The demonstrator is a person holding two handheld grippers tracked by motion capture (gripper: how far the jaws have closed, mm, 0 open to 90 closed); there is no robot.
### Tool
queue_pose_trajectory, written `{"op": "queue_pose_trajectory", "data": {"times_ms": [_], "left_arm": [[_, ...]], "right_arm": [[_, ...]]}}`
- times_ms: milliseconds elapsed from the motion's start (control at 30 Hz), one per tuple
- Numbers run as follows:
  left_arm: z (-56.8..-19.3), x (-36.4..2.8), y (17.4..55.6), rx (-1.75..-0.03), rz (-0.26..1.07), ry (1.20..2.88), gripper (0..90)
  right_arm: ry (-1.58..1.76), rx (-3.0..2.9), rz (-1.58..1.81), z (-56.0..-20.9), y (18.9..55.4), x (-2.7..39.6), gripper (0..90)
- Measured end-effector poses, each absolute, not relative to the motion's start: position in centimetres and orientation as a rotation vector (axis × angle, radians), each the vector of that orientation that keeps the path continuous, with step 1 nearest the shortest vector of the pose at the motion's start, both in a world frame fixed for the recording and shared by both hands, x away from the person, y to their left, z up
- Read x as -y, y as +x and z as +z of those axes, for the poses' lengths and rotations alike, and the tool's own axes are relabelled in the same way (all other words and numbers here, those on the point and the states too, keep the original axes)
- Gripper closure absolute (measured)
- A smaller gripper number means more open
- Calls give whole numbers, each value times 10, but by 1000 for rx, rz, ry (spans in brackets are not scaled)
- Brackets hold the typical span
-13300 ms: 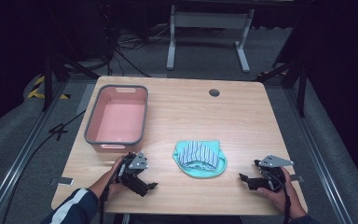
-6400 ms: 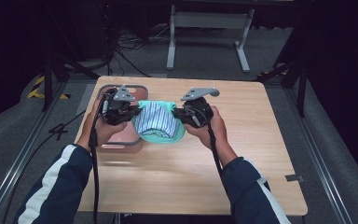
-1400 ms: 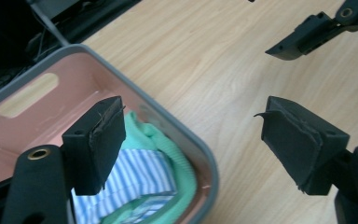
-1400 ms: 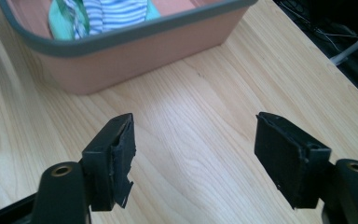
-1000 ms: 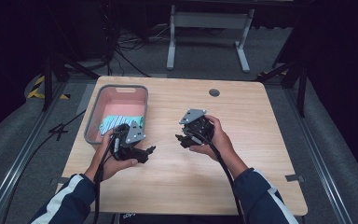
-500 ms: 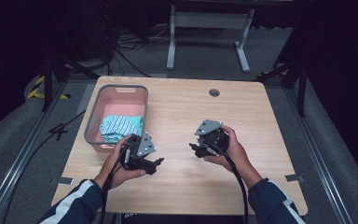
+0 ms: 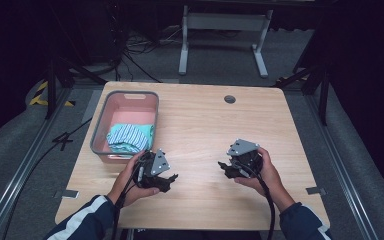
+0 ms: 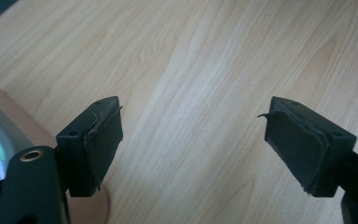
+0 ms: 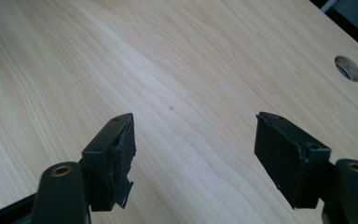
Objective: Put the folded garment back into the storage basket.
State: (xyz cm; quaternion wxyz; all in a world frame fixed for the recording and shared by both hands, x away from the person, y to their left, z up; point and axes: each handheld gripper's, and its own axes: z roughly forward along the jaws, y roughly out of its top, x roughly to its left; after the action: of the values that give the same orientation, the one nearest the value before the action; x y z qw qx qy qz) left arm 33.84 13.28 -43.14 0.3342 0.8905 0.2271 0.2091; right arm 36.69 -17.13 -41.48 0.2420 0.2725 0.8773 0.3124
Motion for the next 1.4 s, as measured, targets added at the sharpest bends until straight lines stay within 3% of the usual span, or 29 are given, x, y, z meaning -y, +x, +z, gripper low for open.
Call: {"op": "queue_pose_trajectory", "data": {"times_ms": [800,1200,1400], "left_arm": [[-472,-138,330,-508,397,2418,184],[-483,-149,335,-638,231,2313,148],[-483,-148,335,-639,231,2315,134]], "right_arm": [[895,-2415,891,-465,333,244,276],[1067,-2393,1024,-484,313,284,198],[1084,-2372,1045,-486,311,291,170]]}}
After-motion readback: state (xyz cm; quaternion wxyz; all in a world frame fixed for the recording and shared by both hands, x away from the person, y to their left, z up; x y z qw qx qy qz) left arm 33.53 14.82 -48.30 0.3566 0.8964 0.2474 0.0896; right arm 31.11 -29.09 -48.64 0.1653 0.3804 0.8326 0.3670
